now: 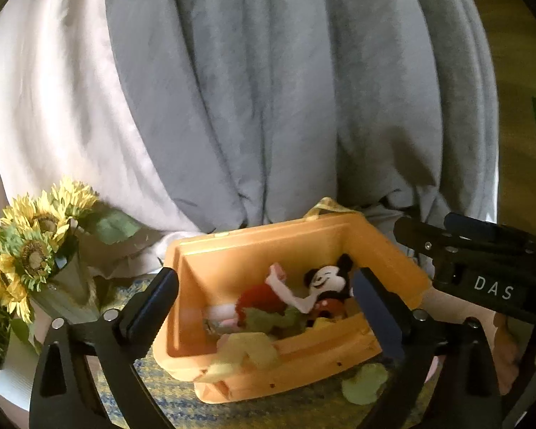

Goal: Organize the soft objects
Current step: 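Move both tools back toward the green frog and pink sponge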

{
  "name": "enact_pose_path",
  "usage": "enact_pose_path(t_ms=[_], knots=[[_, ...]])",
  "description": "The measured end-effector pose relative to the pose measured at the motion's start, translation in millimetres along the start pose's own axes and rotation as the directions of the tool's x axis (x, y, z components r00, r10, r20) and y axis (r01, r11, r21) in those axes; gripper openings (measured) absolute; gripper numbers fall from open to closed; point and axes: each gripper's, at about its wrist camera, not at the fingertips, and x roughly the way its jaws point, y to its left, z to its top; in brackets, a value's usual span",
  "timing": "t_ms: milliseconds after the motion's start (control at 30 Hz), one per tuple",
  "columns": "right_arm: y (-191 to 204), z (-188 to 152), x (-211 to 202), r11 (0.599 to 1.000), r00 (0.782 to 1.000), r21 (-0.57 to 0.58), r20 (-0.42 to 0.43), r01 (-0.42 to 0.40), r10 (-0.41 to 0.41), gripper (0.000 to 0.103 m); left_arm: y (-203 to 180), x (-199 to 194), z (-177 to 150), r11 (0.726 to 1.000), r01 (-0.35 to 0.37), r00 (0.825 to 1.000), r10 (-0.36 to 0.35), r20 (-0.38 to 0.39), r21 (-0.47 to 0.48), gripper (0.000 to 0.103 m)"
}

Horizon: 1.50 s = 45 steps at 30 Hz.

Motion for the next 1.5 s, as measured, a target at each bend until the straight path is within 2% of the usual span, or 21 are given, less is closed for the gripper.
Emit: enact_pose_path(t_ms=[433, 700, 1100, 1333, 1500], knots=[[-31, -26, -61, 0.989, 0.988, 0.014, 0.037, 0.15, -0.15, 0.083, -46, -34, -21, 0.994, 0.057, 0.997, -0.061, 0.041, 0.089, 0.102], [-44, -59, -70, 0.976, 0.976, 0.021, -0.027, 0.215, -0.215, 0.083, -68, -35, -48, 0.981, 0.077, 0.996, -0.084, 0.03, 0.179, 0.102], [-60, -110, -42, 0.976, 0.954, 0.029, -0.221, 0.215, -0.203, 0.083, -86, 2, -93, 0.956, 0.152, 0.987, -0.131, -0.098, 0.251, 0.099], [-67, -124, -19, 0.976, 0.937, 0.04, -0.289, 0.216, -0.196, 0.082, -91, 32, -111, 0.945, 0.216, 0.969, -0.176, -0.176, 0.244, 0.093], [-73, -134, -4, 0.975, 0.924, 0.054, -0.335, 0.216, -0.186, 0.077, -95, 51, -121, 0.933, 0.249, 0.955, -0.193, -0.223, 0.259, 0.087]])
